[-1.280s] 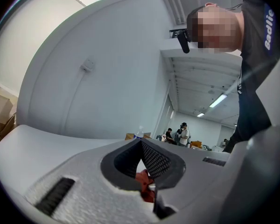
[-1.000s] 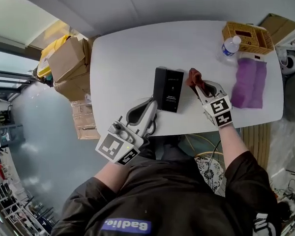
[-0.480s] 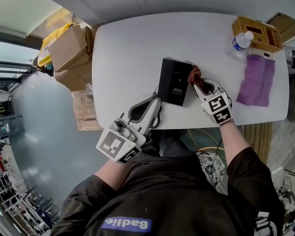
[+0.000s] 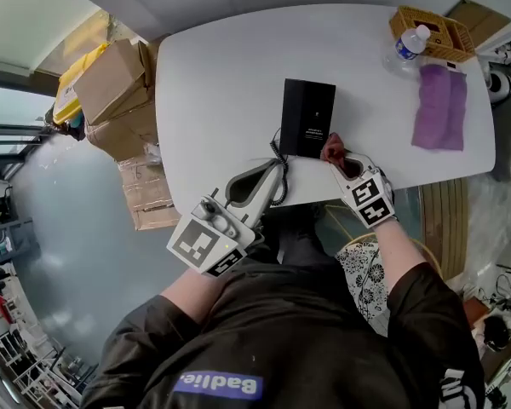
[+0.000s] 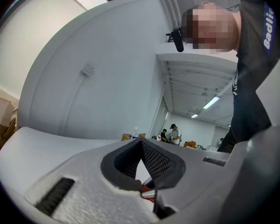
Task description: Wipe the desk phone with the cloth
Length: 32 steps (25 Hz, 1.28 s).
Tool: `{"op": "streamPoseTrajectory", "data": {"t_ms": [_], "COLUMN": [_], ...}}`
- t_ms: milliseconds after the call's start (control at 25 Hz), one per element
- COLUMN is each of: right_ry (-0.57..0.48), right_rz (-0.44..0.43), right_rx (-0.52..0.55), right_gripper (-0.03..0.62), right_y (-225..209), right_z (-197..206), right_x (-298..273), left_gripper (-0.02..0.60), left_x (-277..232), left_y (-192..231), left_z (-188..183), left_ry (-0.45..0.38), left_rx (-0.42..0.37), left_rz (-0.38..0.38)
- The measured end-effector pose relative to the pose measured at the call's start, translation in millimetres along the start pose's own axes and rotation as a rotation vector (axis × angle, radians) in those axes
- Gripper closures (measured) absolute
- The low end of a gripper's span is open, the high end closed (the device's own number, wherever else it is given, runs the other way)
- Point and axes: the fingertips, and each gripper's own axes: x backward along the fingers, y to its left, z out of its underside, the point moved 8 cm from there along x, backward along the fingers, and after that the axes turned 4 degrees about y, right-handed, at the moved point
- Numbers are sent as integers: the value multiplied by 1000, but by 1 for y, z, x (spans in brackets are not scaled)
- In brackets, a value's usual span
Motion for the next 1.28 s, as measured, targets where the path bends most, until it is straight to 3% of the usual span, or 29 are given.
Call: {"op": "streamPoseTrajectory", "data": {"t_ms": [240, 480, 600, 880, 1040, 1280], "right_ry": [50, -118, -202, -391, -453, -497], "right_rz": [65, 86, 80, -25, -95, -132], "right_rx": [-54, -216, -201, -139, -130, -74], "right_gripper": [523, 523, 523, 523, 523, 523], "right_y": [37, 60, 70, 121, 139, 155], "right_z": [7, -33, -71, -146, -168, -182], "right_x": [16, 74, 102, 155, 166, 179], "left_gripper": [581, 581, 581, 581, 581, 581], "left_x": [32, 62, 67, 84, 94, 105], "left_y": [-8, -22, -28, -42, -41, -42], "left_z": [-7, -25, -38, -56, -54, -55], "left_ry": [-9, -5, -19, -31, -32, -23], "left_rx": [-34, -82, -98, -106, -84, -68], "left_rz": [65, 96, 108, 125, 106, 72]}}
